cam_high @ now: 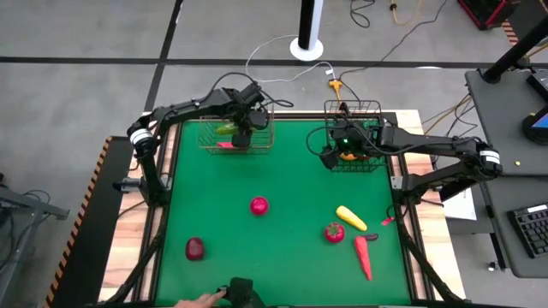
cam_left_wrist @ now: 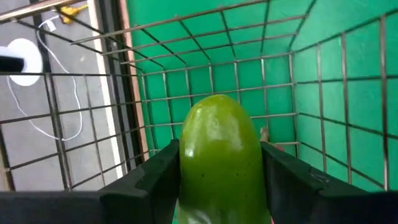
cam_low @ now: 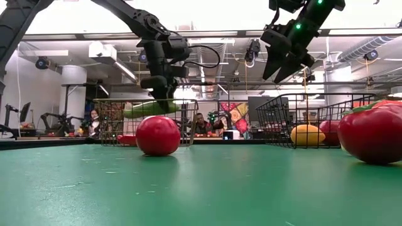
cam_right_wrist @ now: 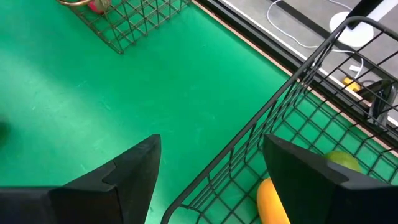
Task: Sort produce into baskets
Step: Put the cucumber into the gold wire basket, then put the orange carrot into the gold wire basket
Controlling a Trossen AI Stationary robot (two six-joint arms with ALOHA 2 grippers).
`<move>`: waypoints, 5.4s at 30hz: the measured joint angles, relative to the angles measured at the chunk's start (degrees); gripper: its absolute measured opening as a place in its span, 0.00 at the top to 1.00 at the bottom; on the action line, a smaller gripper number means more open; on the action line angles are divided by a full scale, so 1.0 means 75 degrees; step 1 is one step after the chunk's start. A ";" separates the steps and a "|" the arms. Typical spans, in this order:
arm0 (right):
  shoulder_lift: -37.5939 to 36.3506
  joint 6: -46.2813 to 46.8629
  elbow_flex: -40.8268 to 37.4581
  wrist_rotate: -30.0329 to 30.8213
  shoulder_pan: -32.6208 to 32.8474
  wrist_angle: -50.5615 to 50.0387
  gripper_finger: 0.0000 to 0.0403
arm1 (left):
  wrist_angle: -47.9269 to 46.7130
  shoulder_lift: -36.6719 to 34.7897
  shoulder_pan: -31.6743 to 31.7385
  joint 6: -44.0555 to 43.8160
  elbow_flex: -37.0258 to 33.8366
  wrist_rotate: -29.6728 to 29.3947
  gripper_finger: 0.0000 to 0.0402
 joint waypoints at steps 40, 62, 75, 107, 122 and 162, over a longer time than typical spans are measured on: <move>-0.0119 0.1381 0.0003 -0.1055 0.1361 -0.0506 0.37 | -0.0129 -0.3223 -0.2179 -0.3276 -0.0469 -0.0430 0.40; -0.0102 0.5973 0.0533 -0.2619 0.5023 -0.2424 0.37 | 0.1565 -0.4272 -0.8616 -0.8662 -0.3205 -0.5493 0.40; -0.0102 0.9646 0.0522 -0.4039 0.6512 -0.3581 0.36 | 0.1597 -0.4121 -0.9079 -0.9322 -0.3118 -0.5816 0.40; 0.2945 1.0412 0.0557 -0.4042 0.8221 -0.1993 0.36 | 0.1589 -0.4121 -0.9068 -0.9291 -0.3118 -0.6225 0.40; 0.3242 1.0500 0.0286 -0.3713 0.8218 -0.1950 0.38 | 0.1590 -0.4121 -0.9068 -0.9294 -0.3127 -0.6224 0.40; 0.2918 0.9764 0.0633 -0.4680 0.8218 -0.1667 0.76 | 0.1978 -0.4052 -0.9072 -0.9401 -0.3188 -0.6100 0.40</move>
